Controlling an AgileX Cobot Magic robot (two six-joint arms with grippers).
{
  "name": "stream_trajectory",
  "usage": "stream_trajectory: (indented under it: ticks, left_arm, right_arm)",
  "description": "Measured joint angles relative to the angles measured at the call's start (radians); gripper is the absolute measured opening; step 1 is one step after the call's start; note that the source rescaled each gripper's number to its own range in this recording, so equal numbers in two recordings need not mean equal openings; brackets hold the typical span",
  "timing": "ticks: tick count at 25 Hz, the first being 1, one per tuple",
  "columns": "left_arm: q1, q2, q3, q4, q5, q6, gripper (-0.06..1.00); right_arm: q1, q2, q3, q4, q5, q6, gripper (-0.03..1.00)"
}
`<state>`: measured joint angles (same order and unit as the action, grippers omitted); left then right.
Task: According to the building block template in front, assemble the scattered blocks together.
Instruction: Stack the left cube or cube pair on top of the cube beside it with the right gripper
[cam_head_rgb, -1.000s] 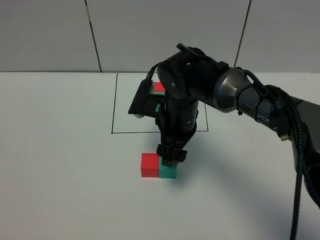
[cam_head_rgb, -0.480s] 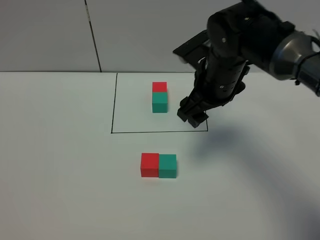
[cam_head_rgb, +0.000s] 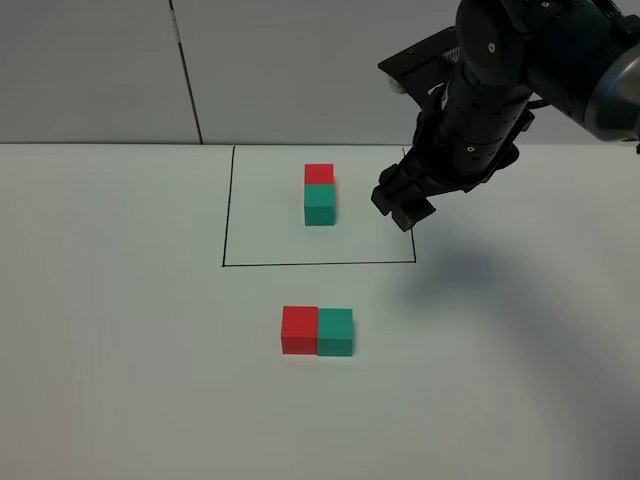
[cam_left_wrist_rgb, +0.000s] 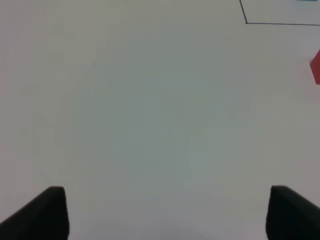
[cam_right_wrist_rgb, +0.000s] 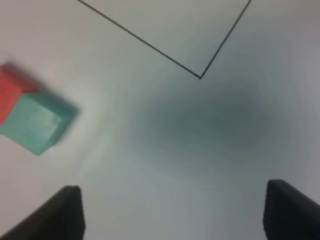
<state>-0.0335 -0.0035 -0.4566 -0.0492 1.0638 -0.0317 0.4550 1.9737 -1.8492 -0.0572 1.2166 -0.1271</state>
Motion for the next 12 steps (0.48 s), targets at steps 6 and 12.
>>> stream_trajectory:
  ticks: [6,12]
  left_arm:
    - [0.000,0.000,0.000,0.000,0.000,0.000,0.79]
    - [0.000,0.000,0.000,0.000,0.000,0.000,0.79]
  right_arm:
    - [0.055,0.005,0.000,0.023,-0.017,-0.075,0.93]
    - [0.137,0.064,0.000,0.018,-0.036,-0.162,0.92]
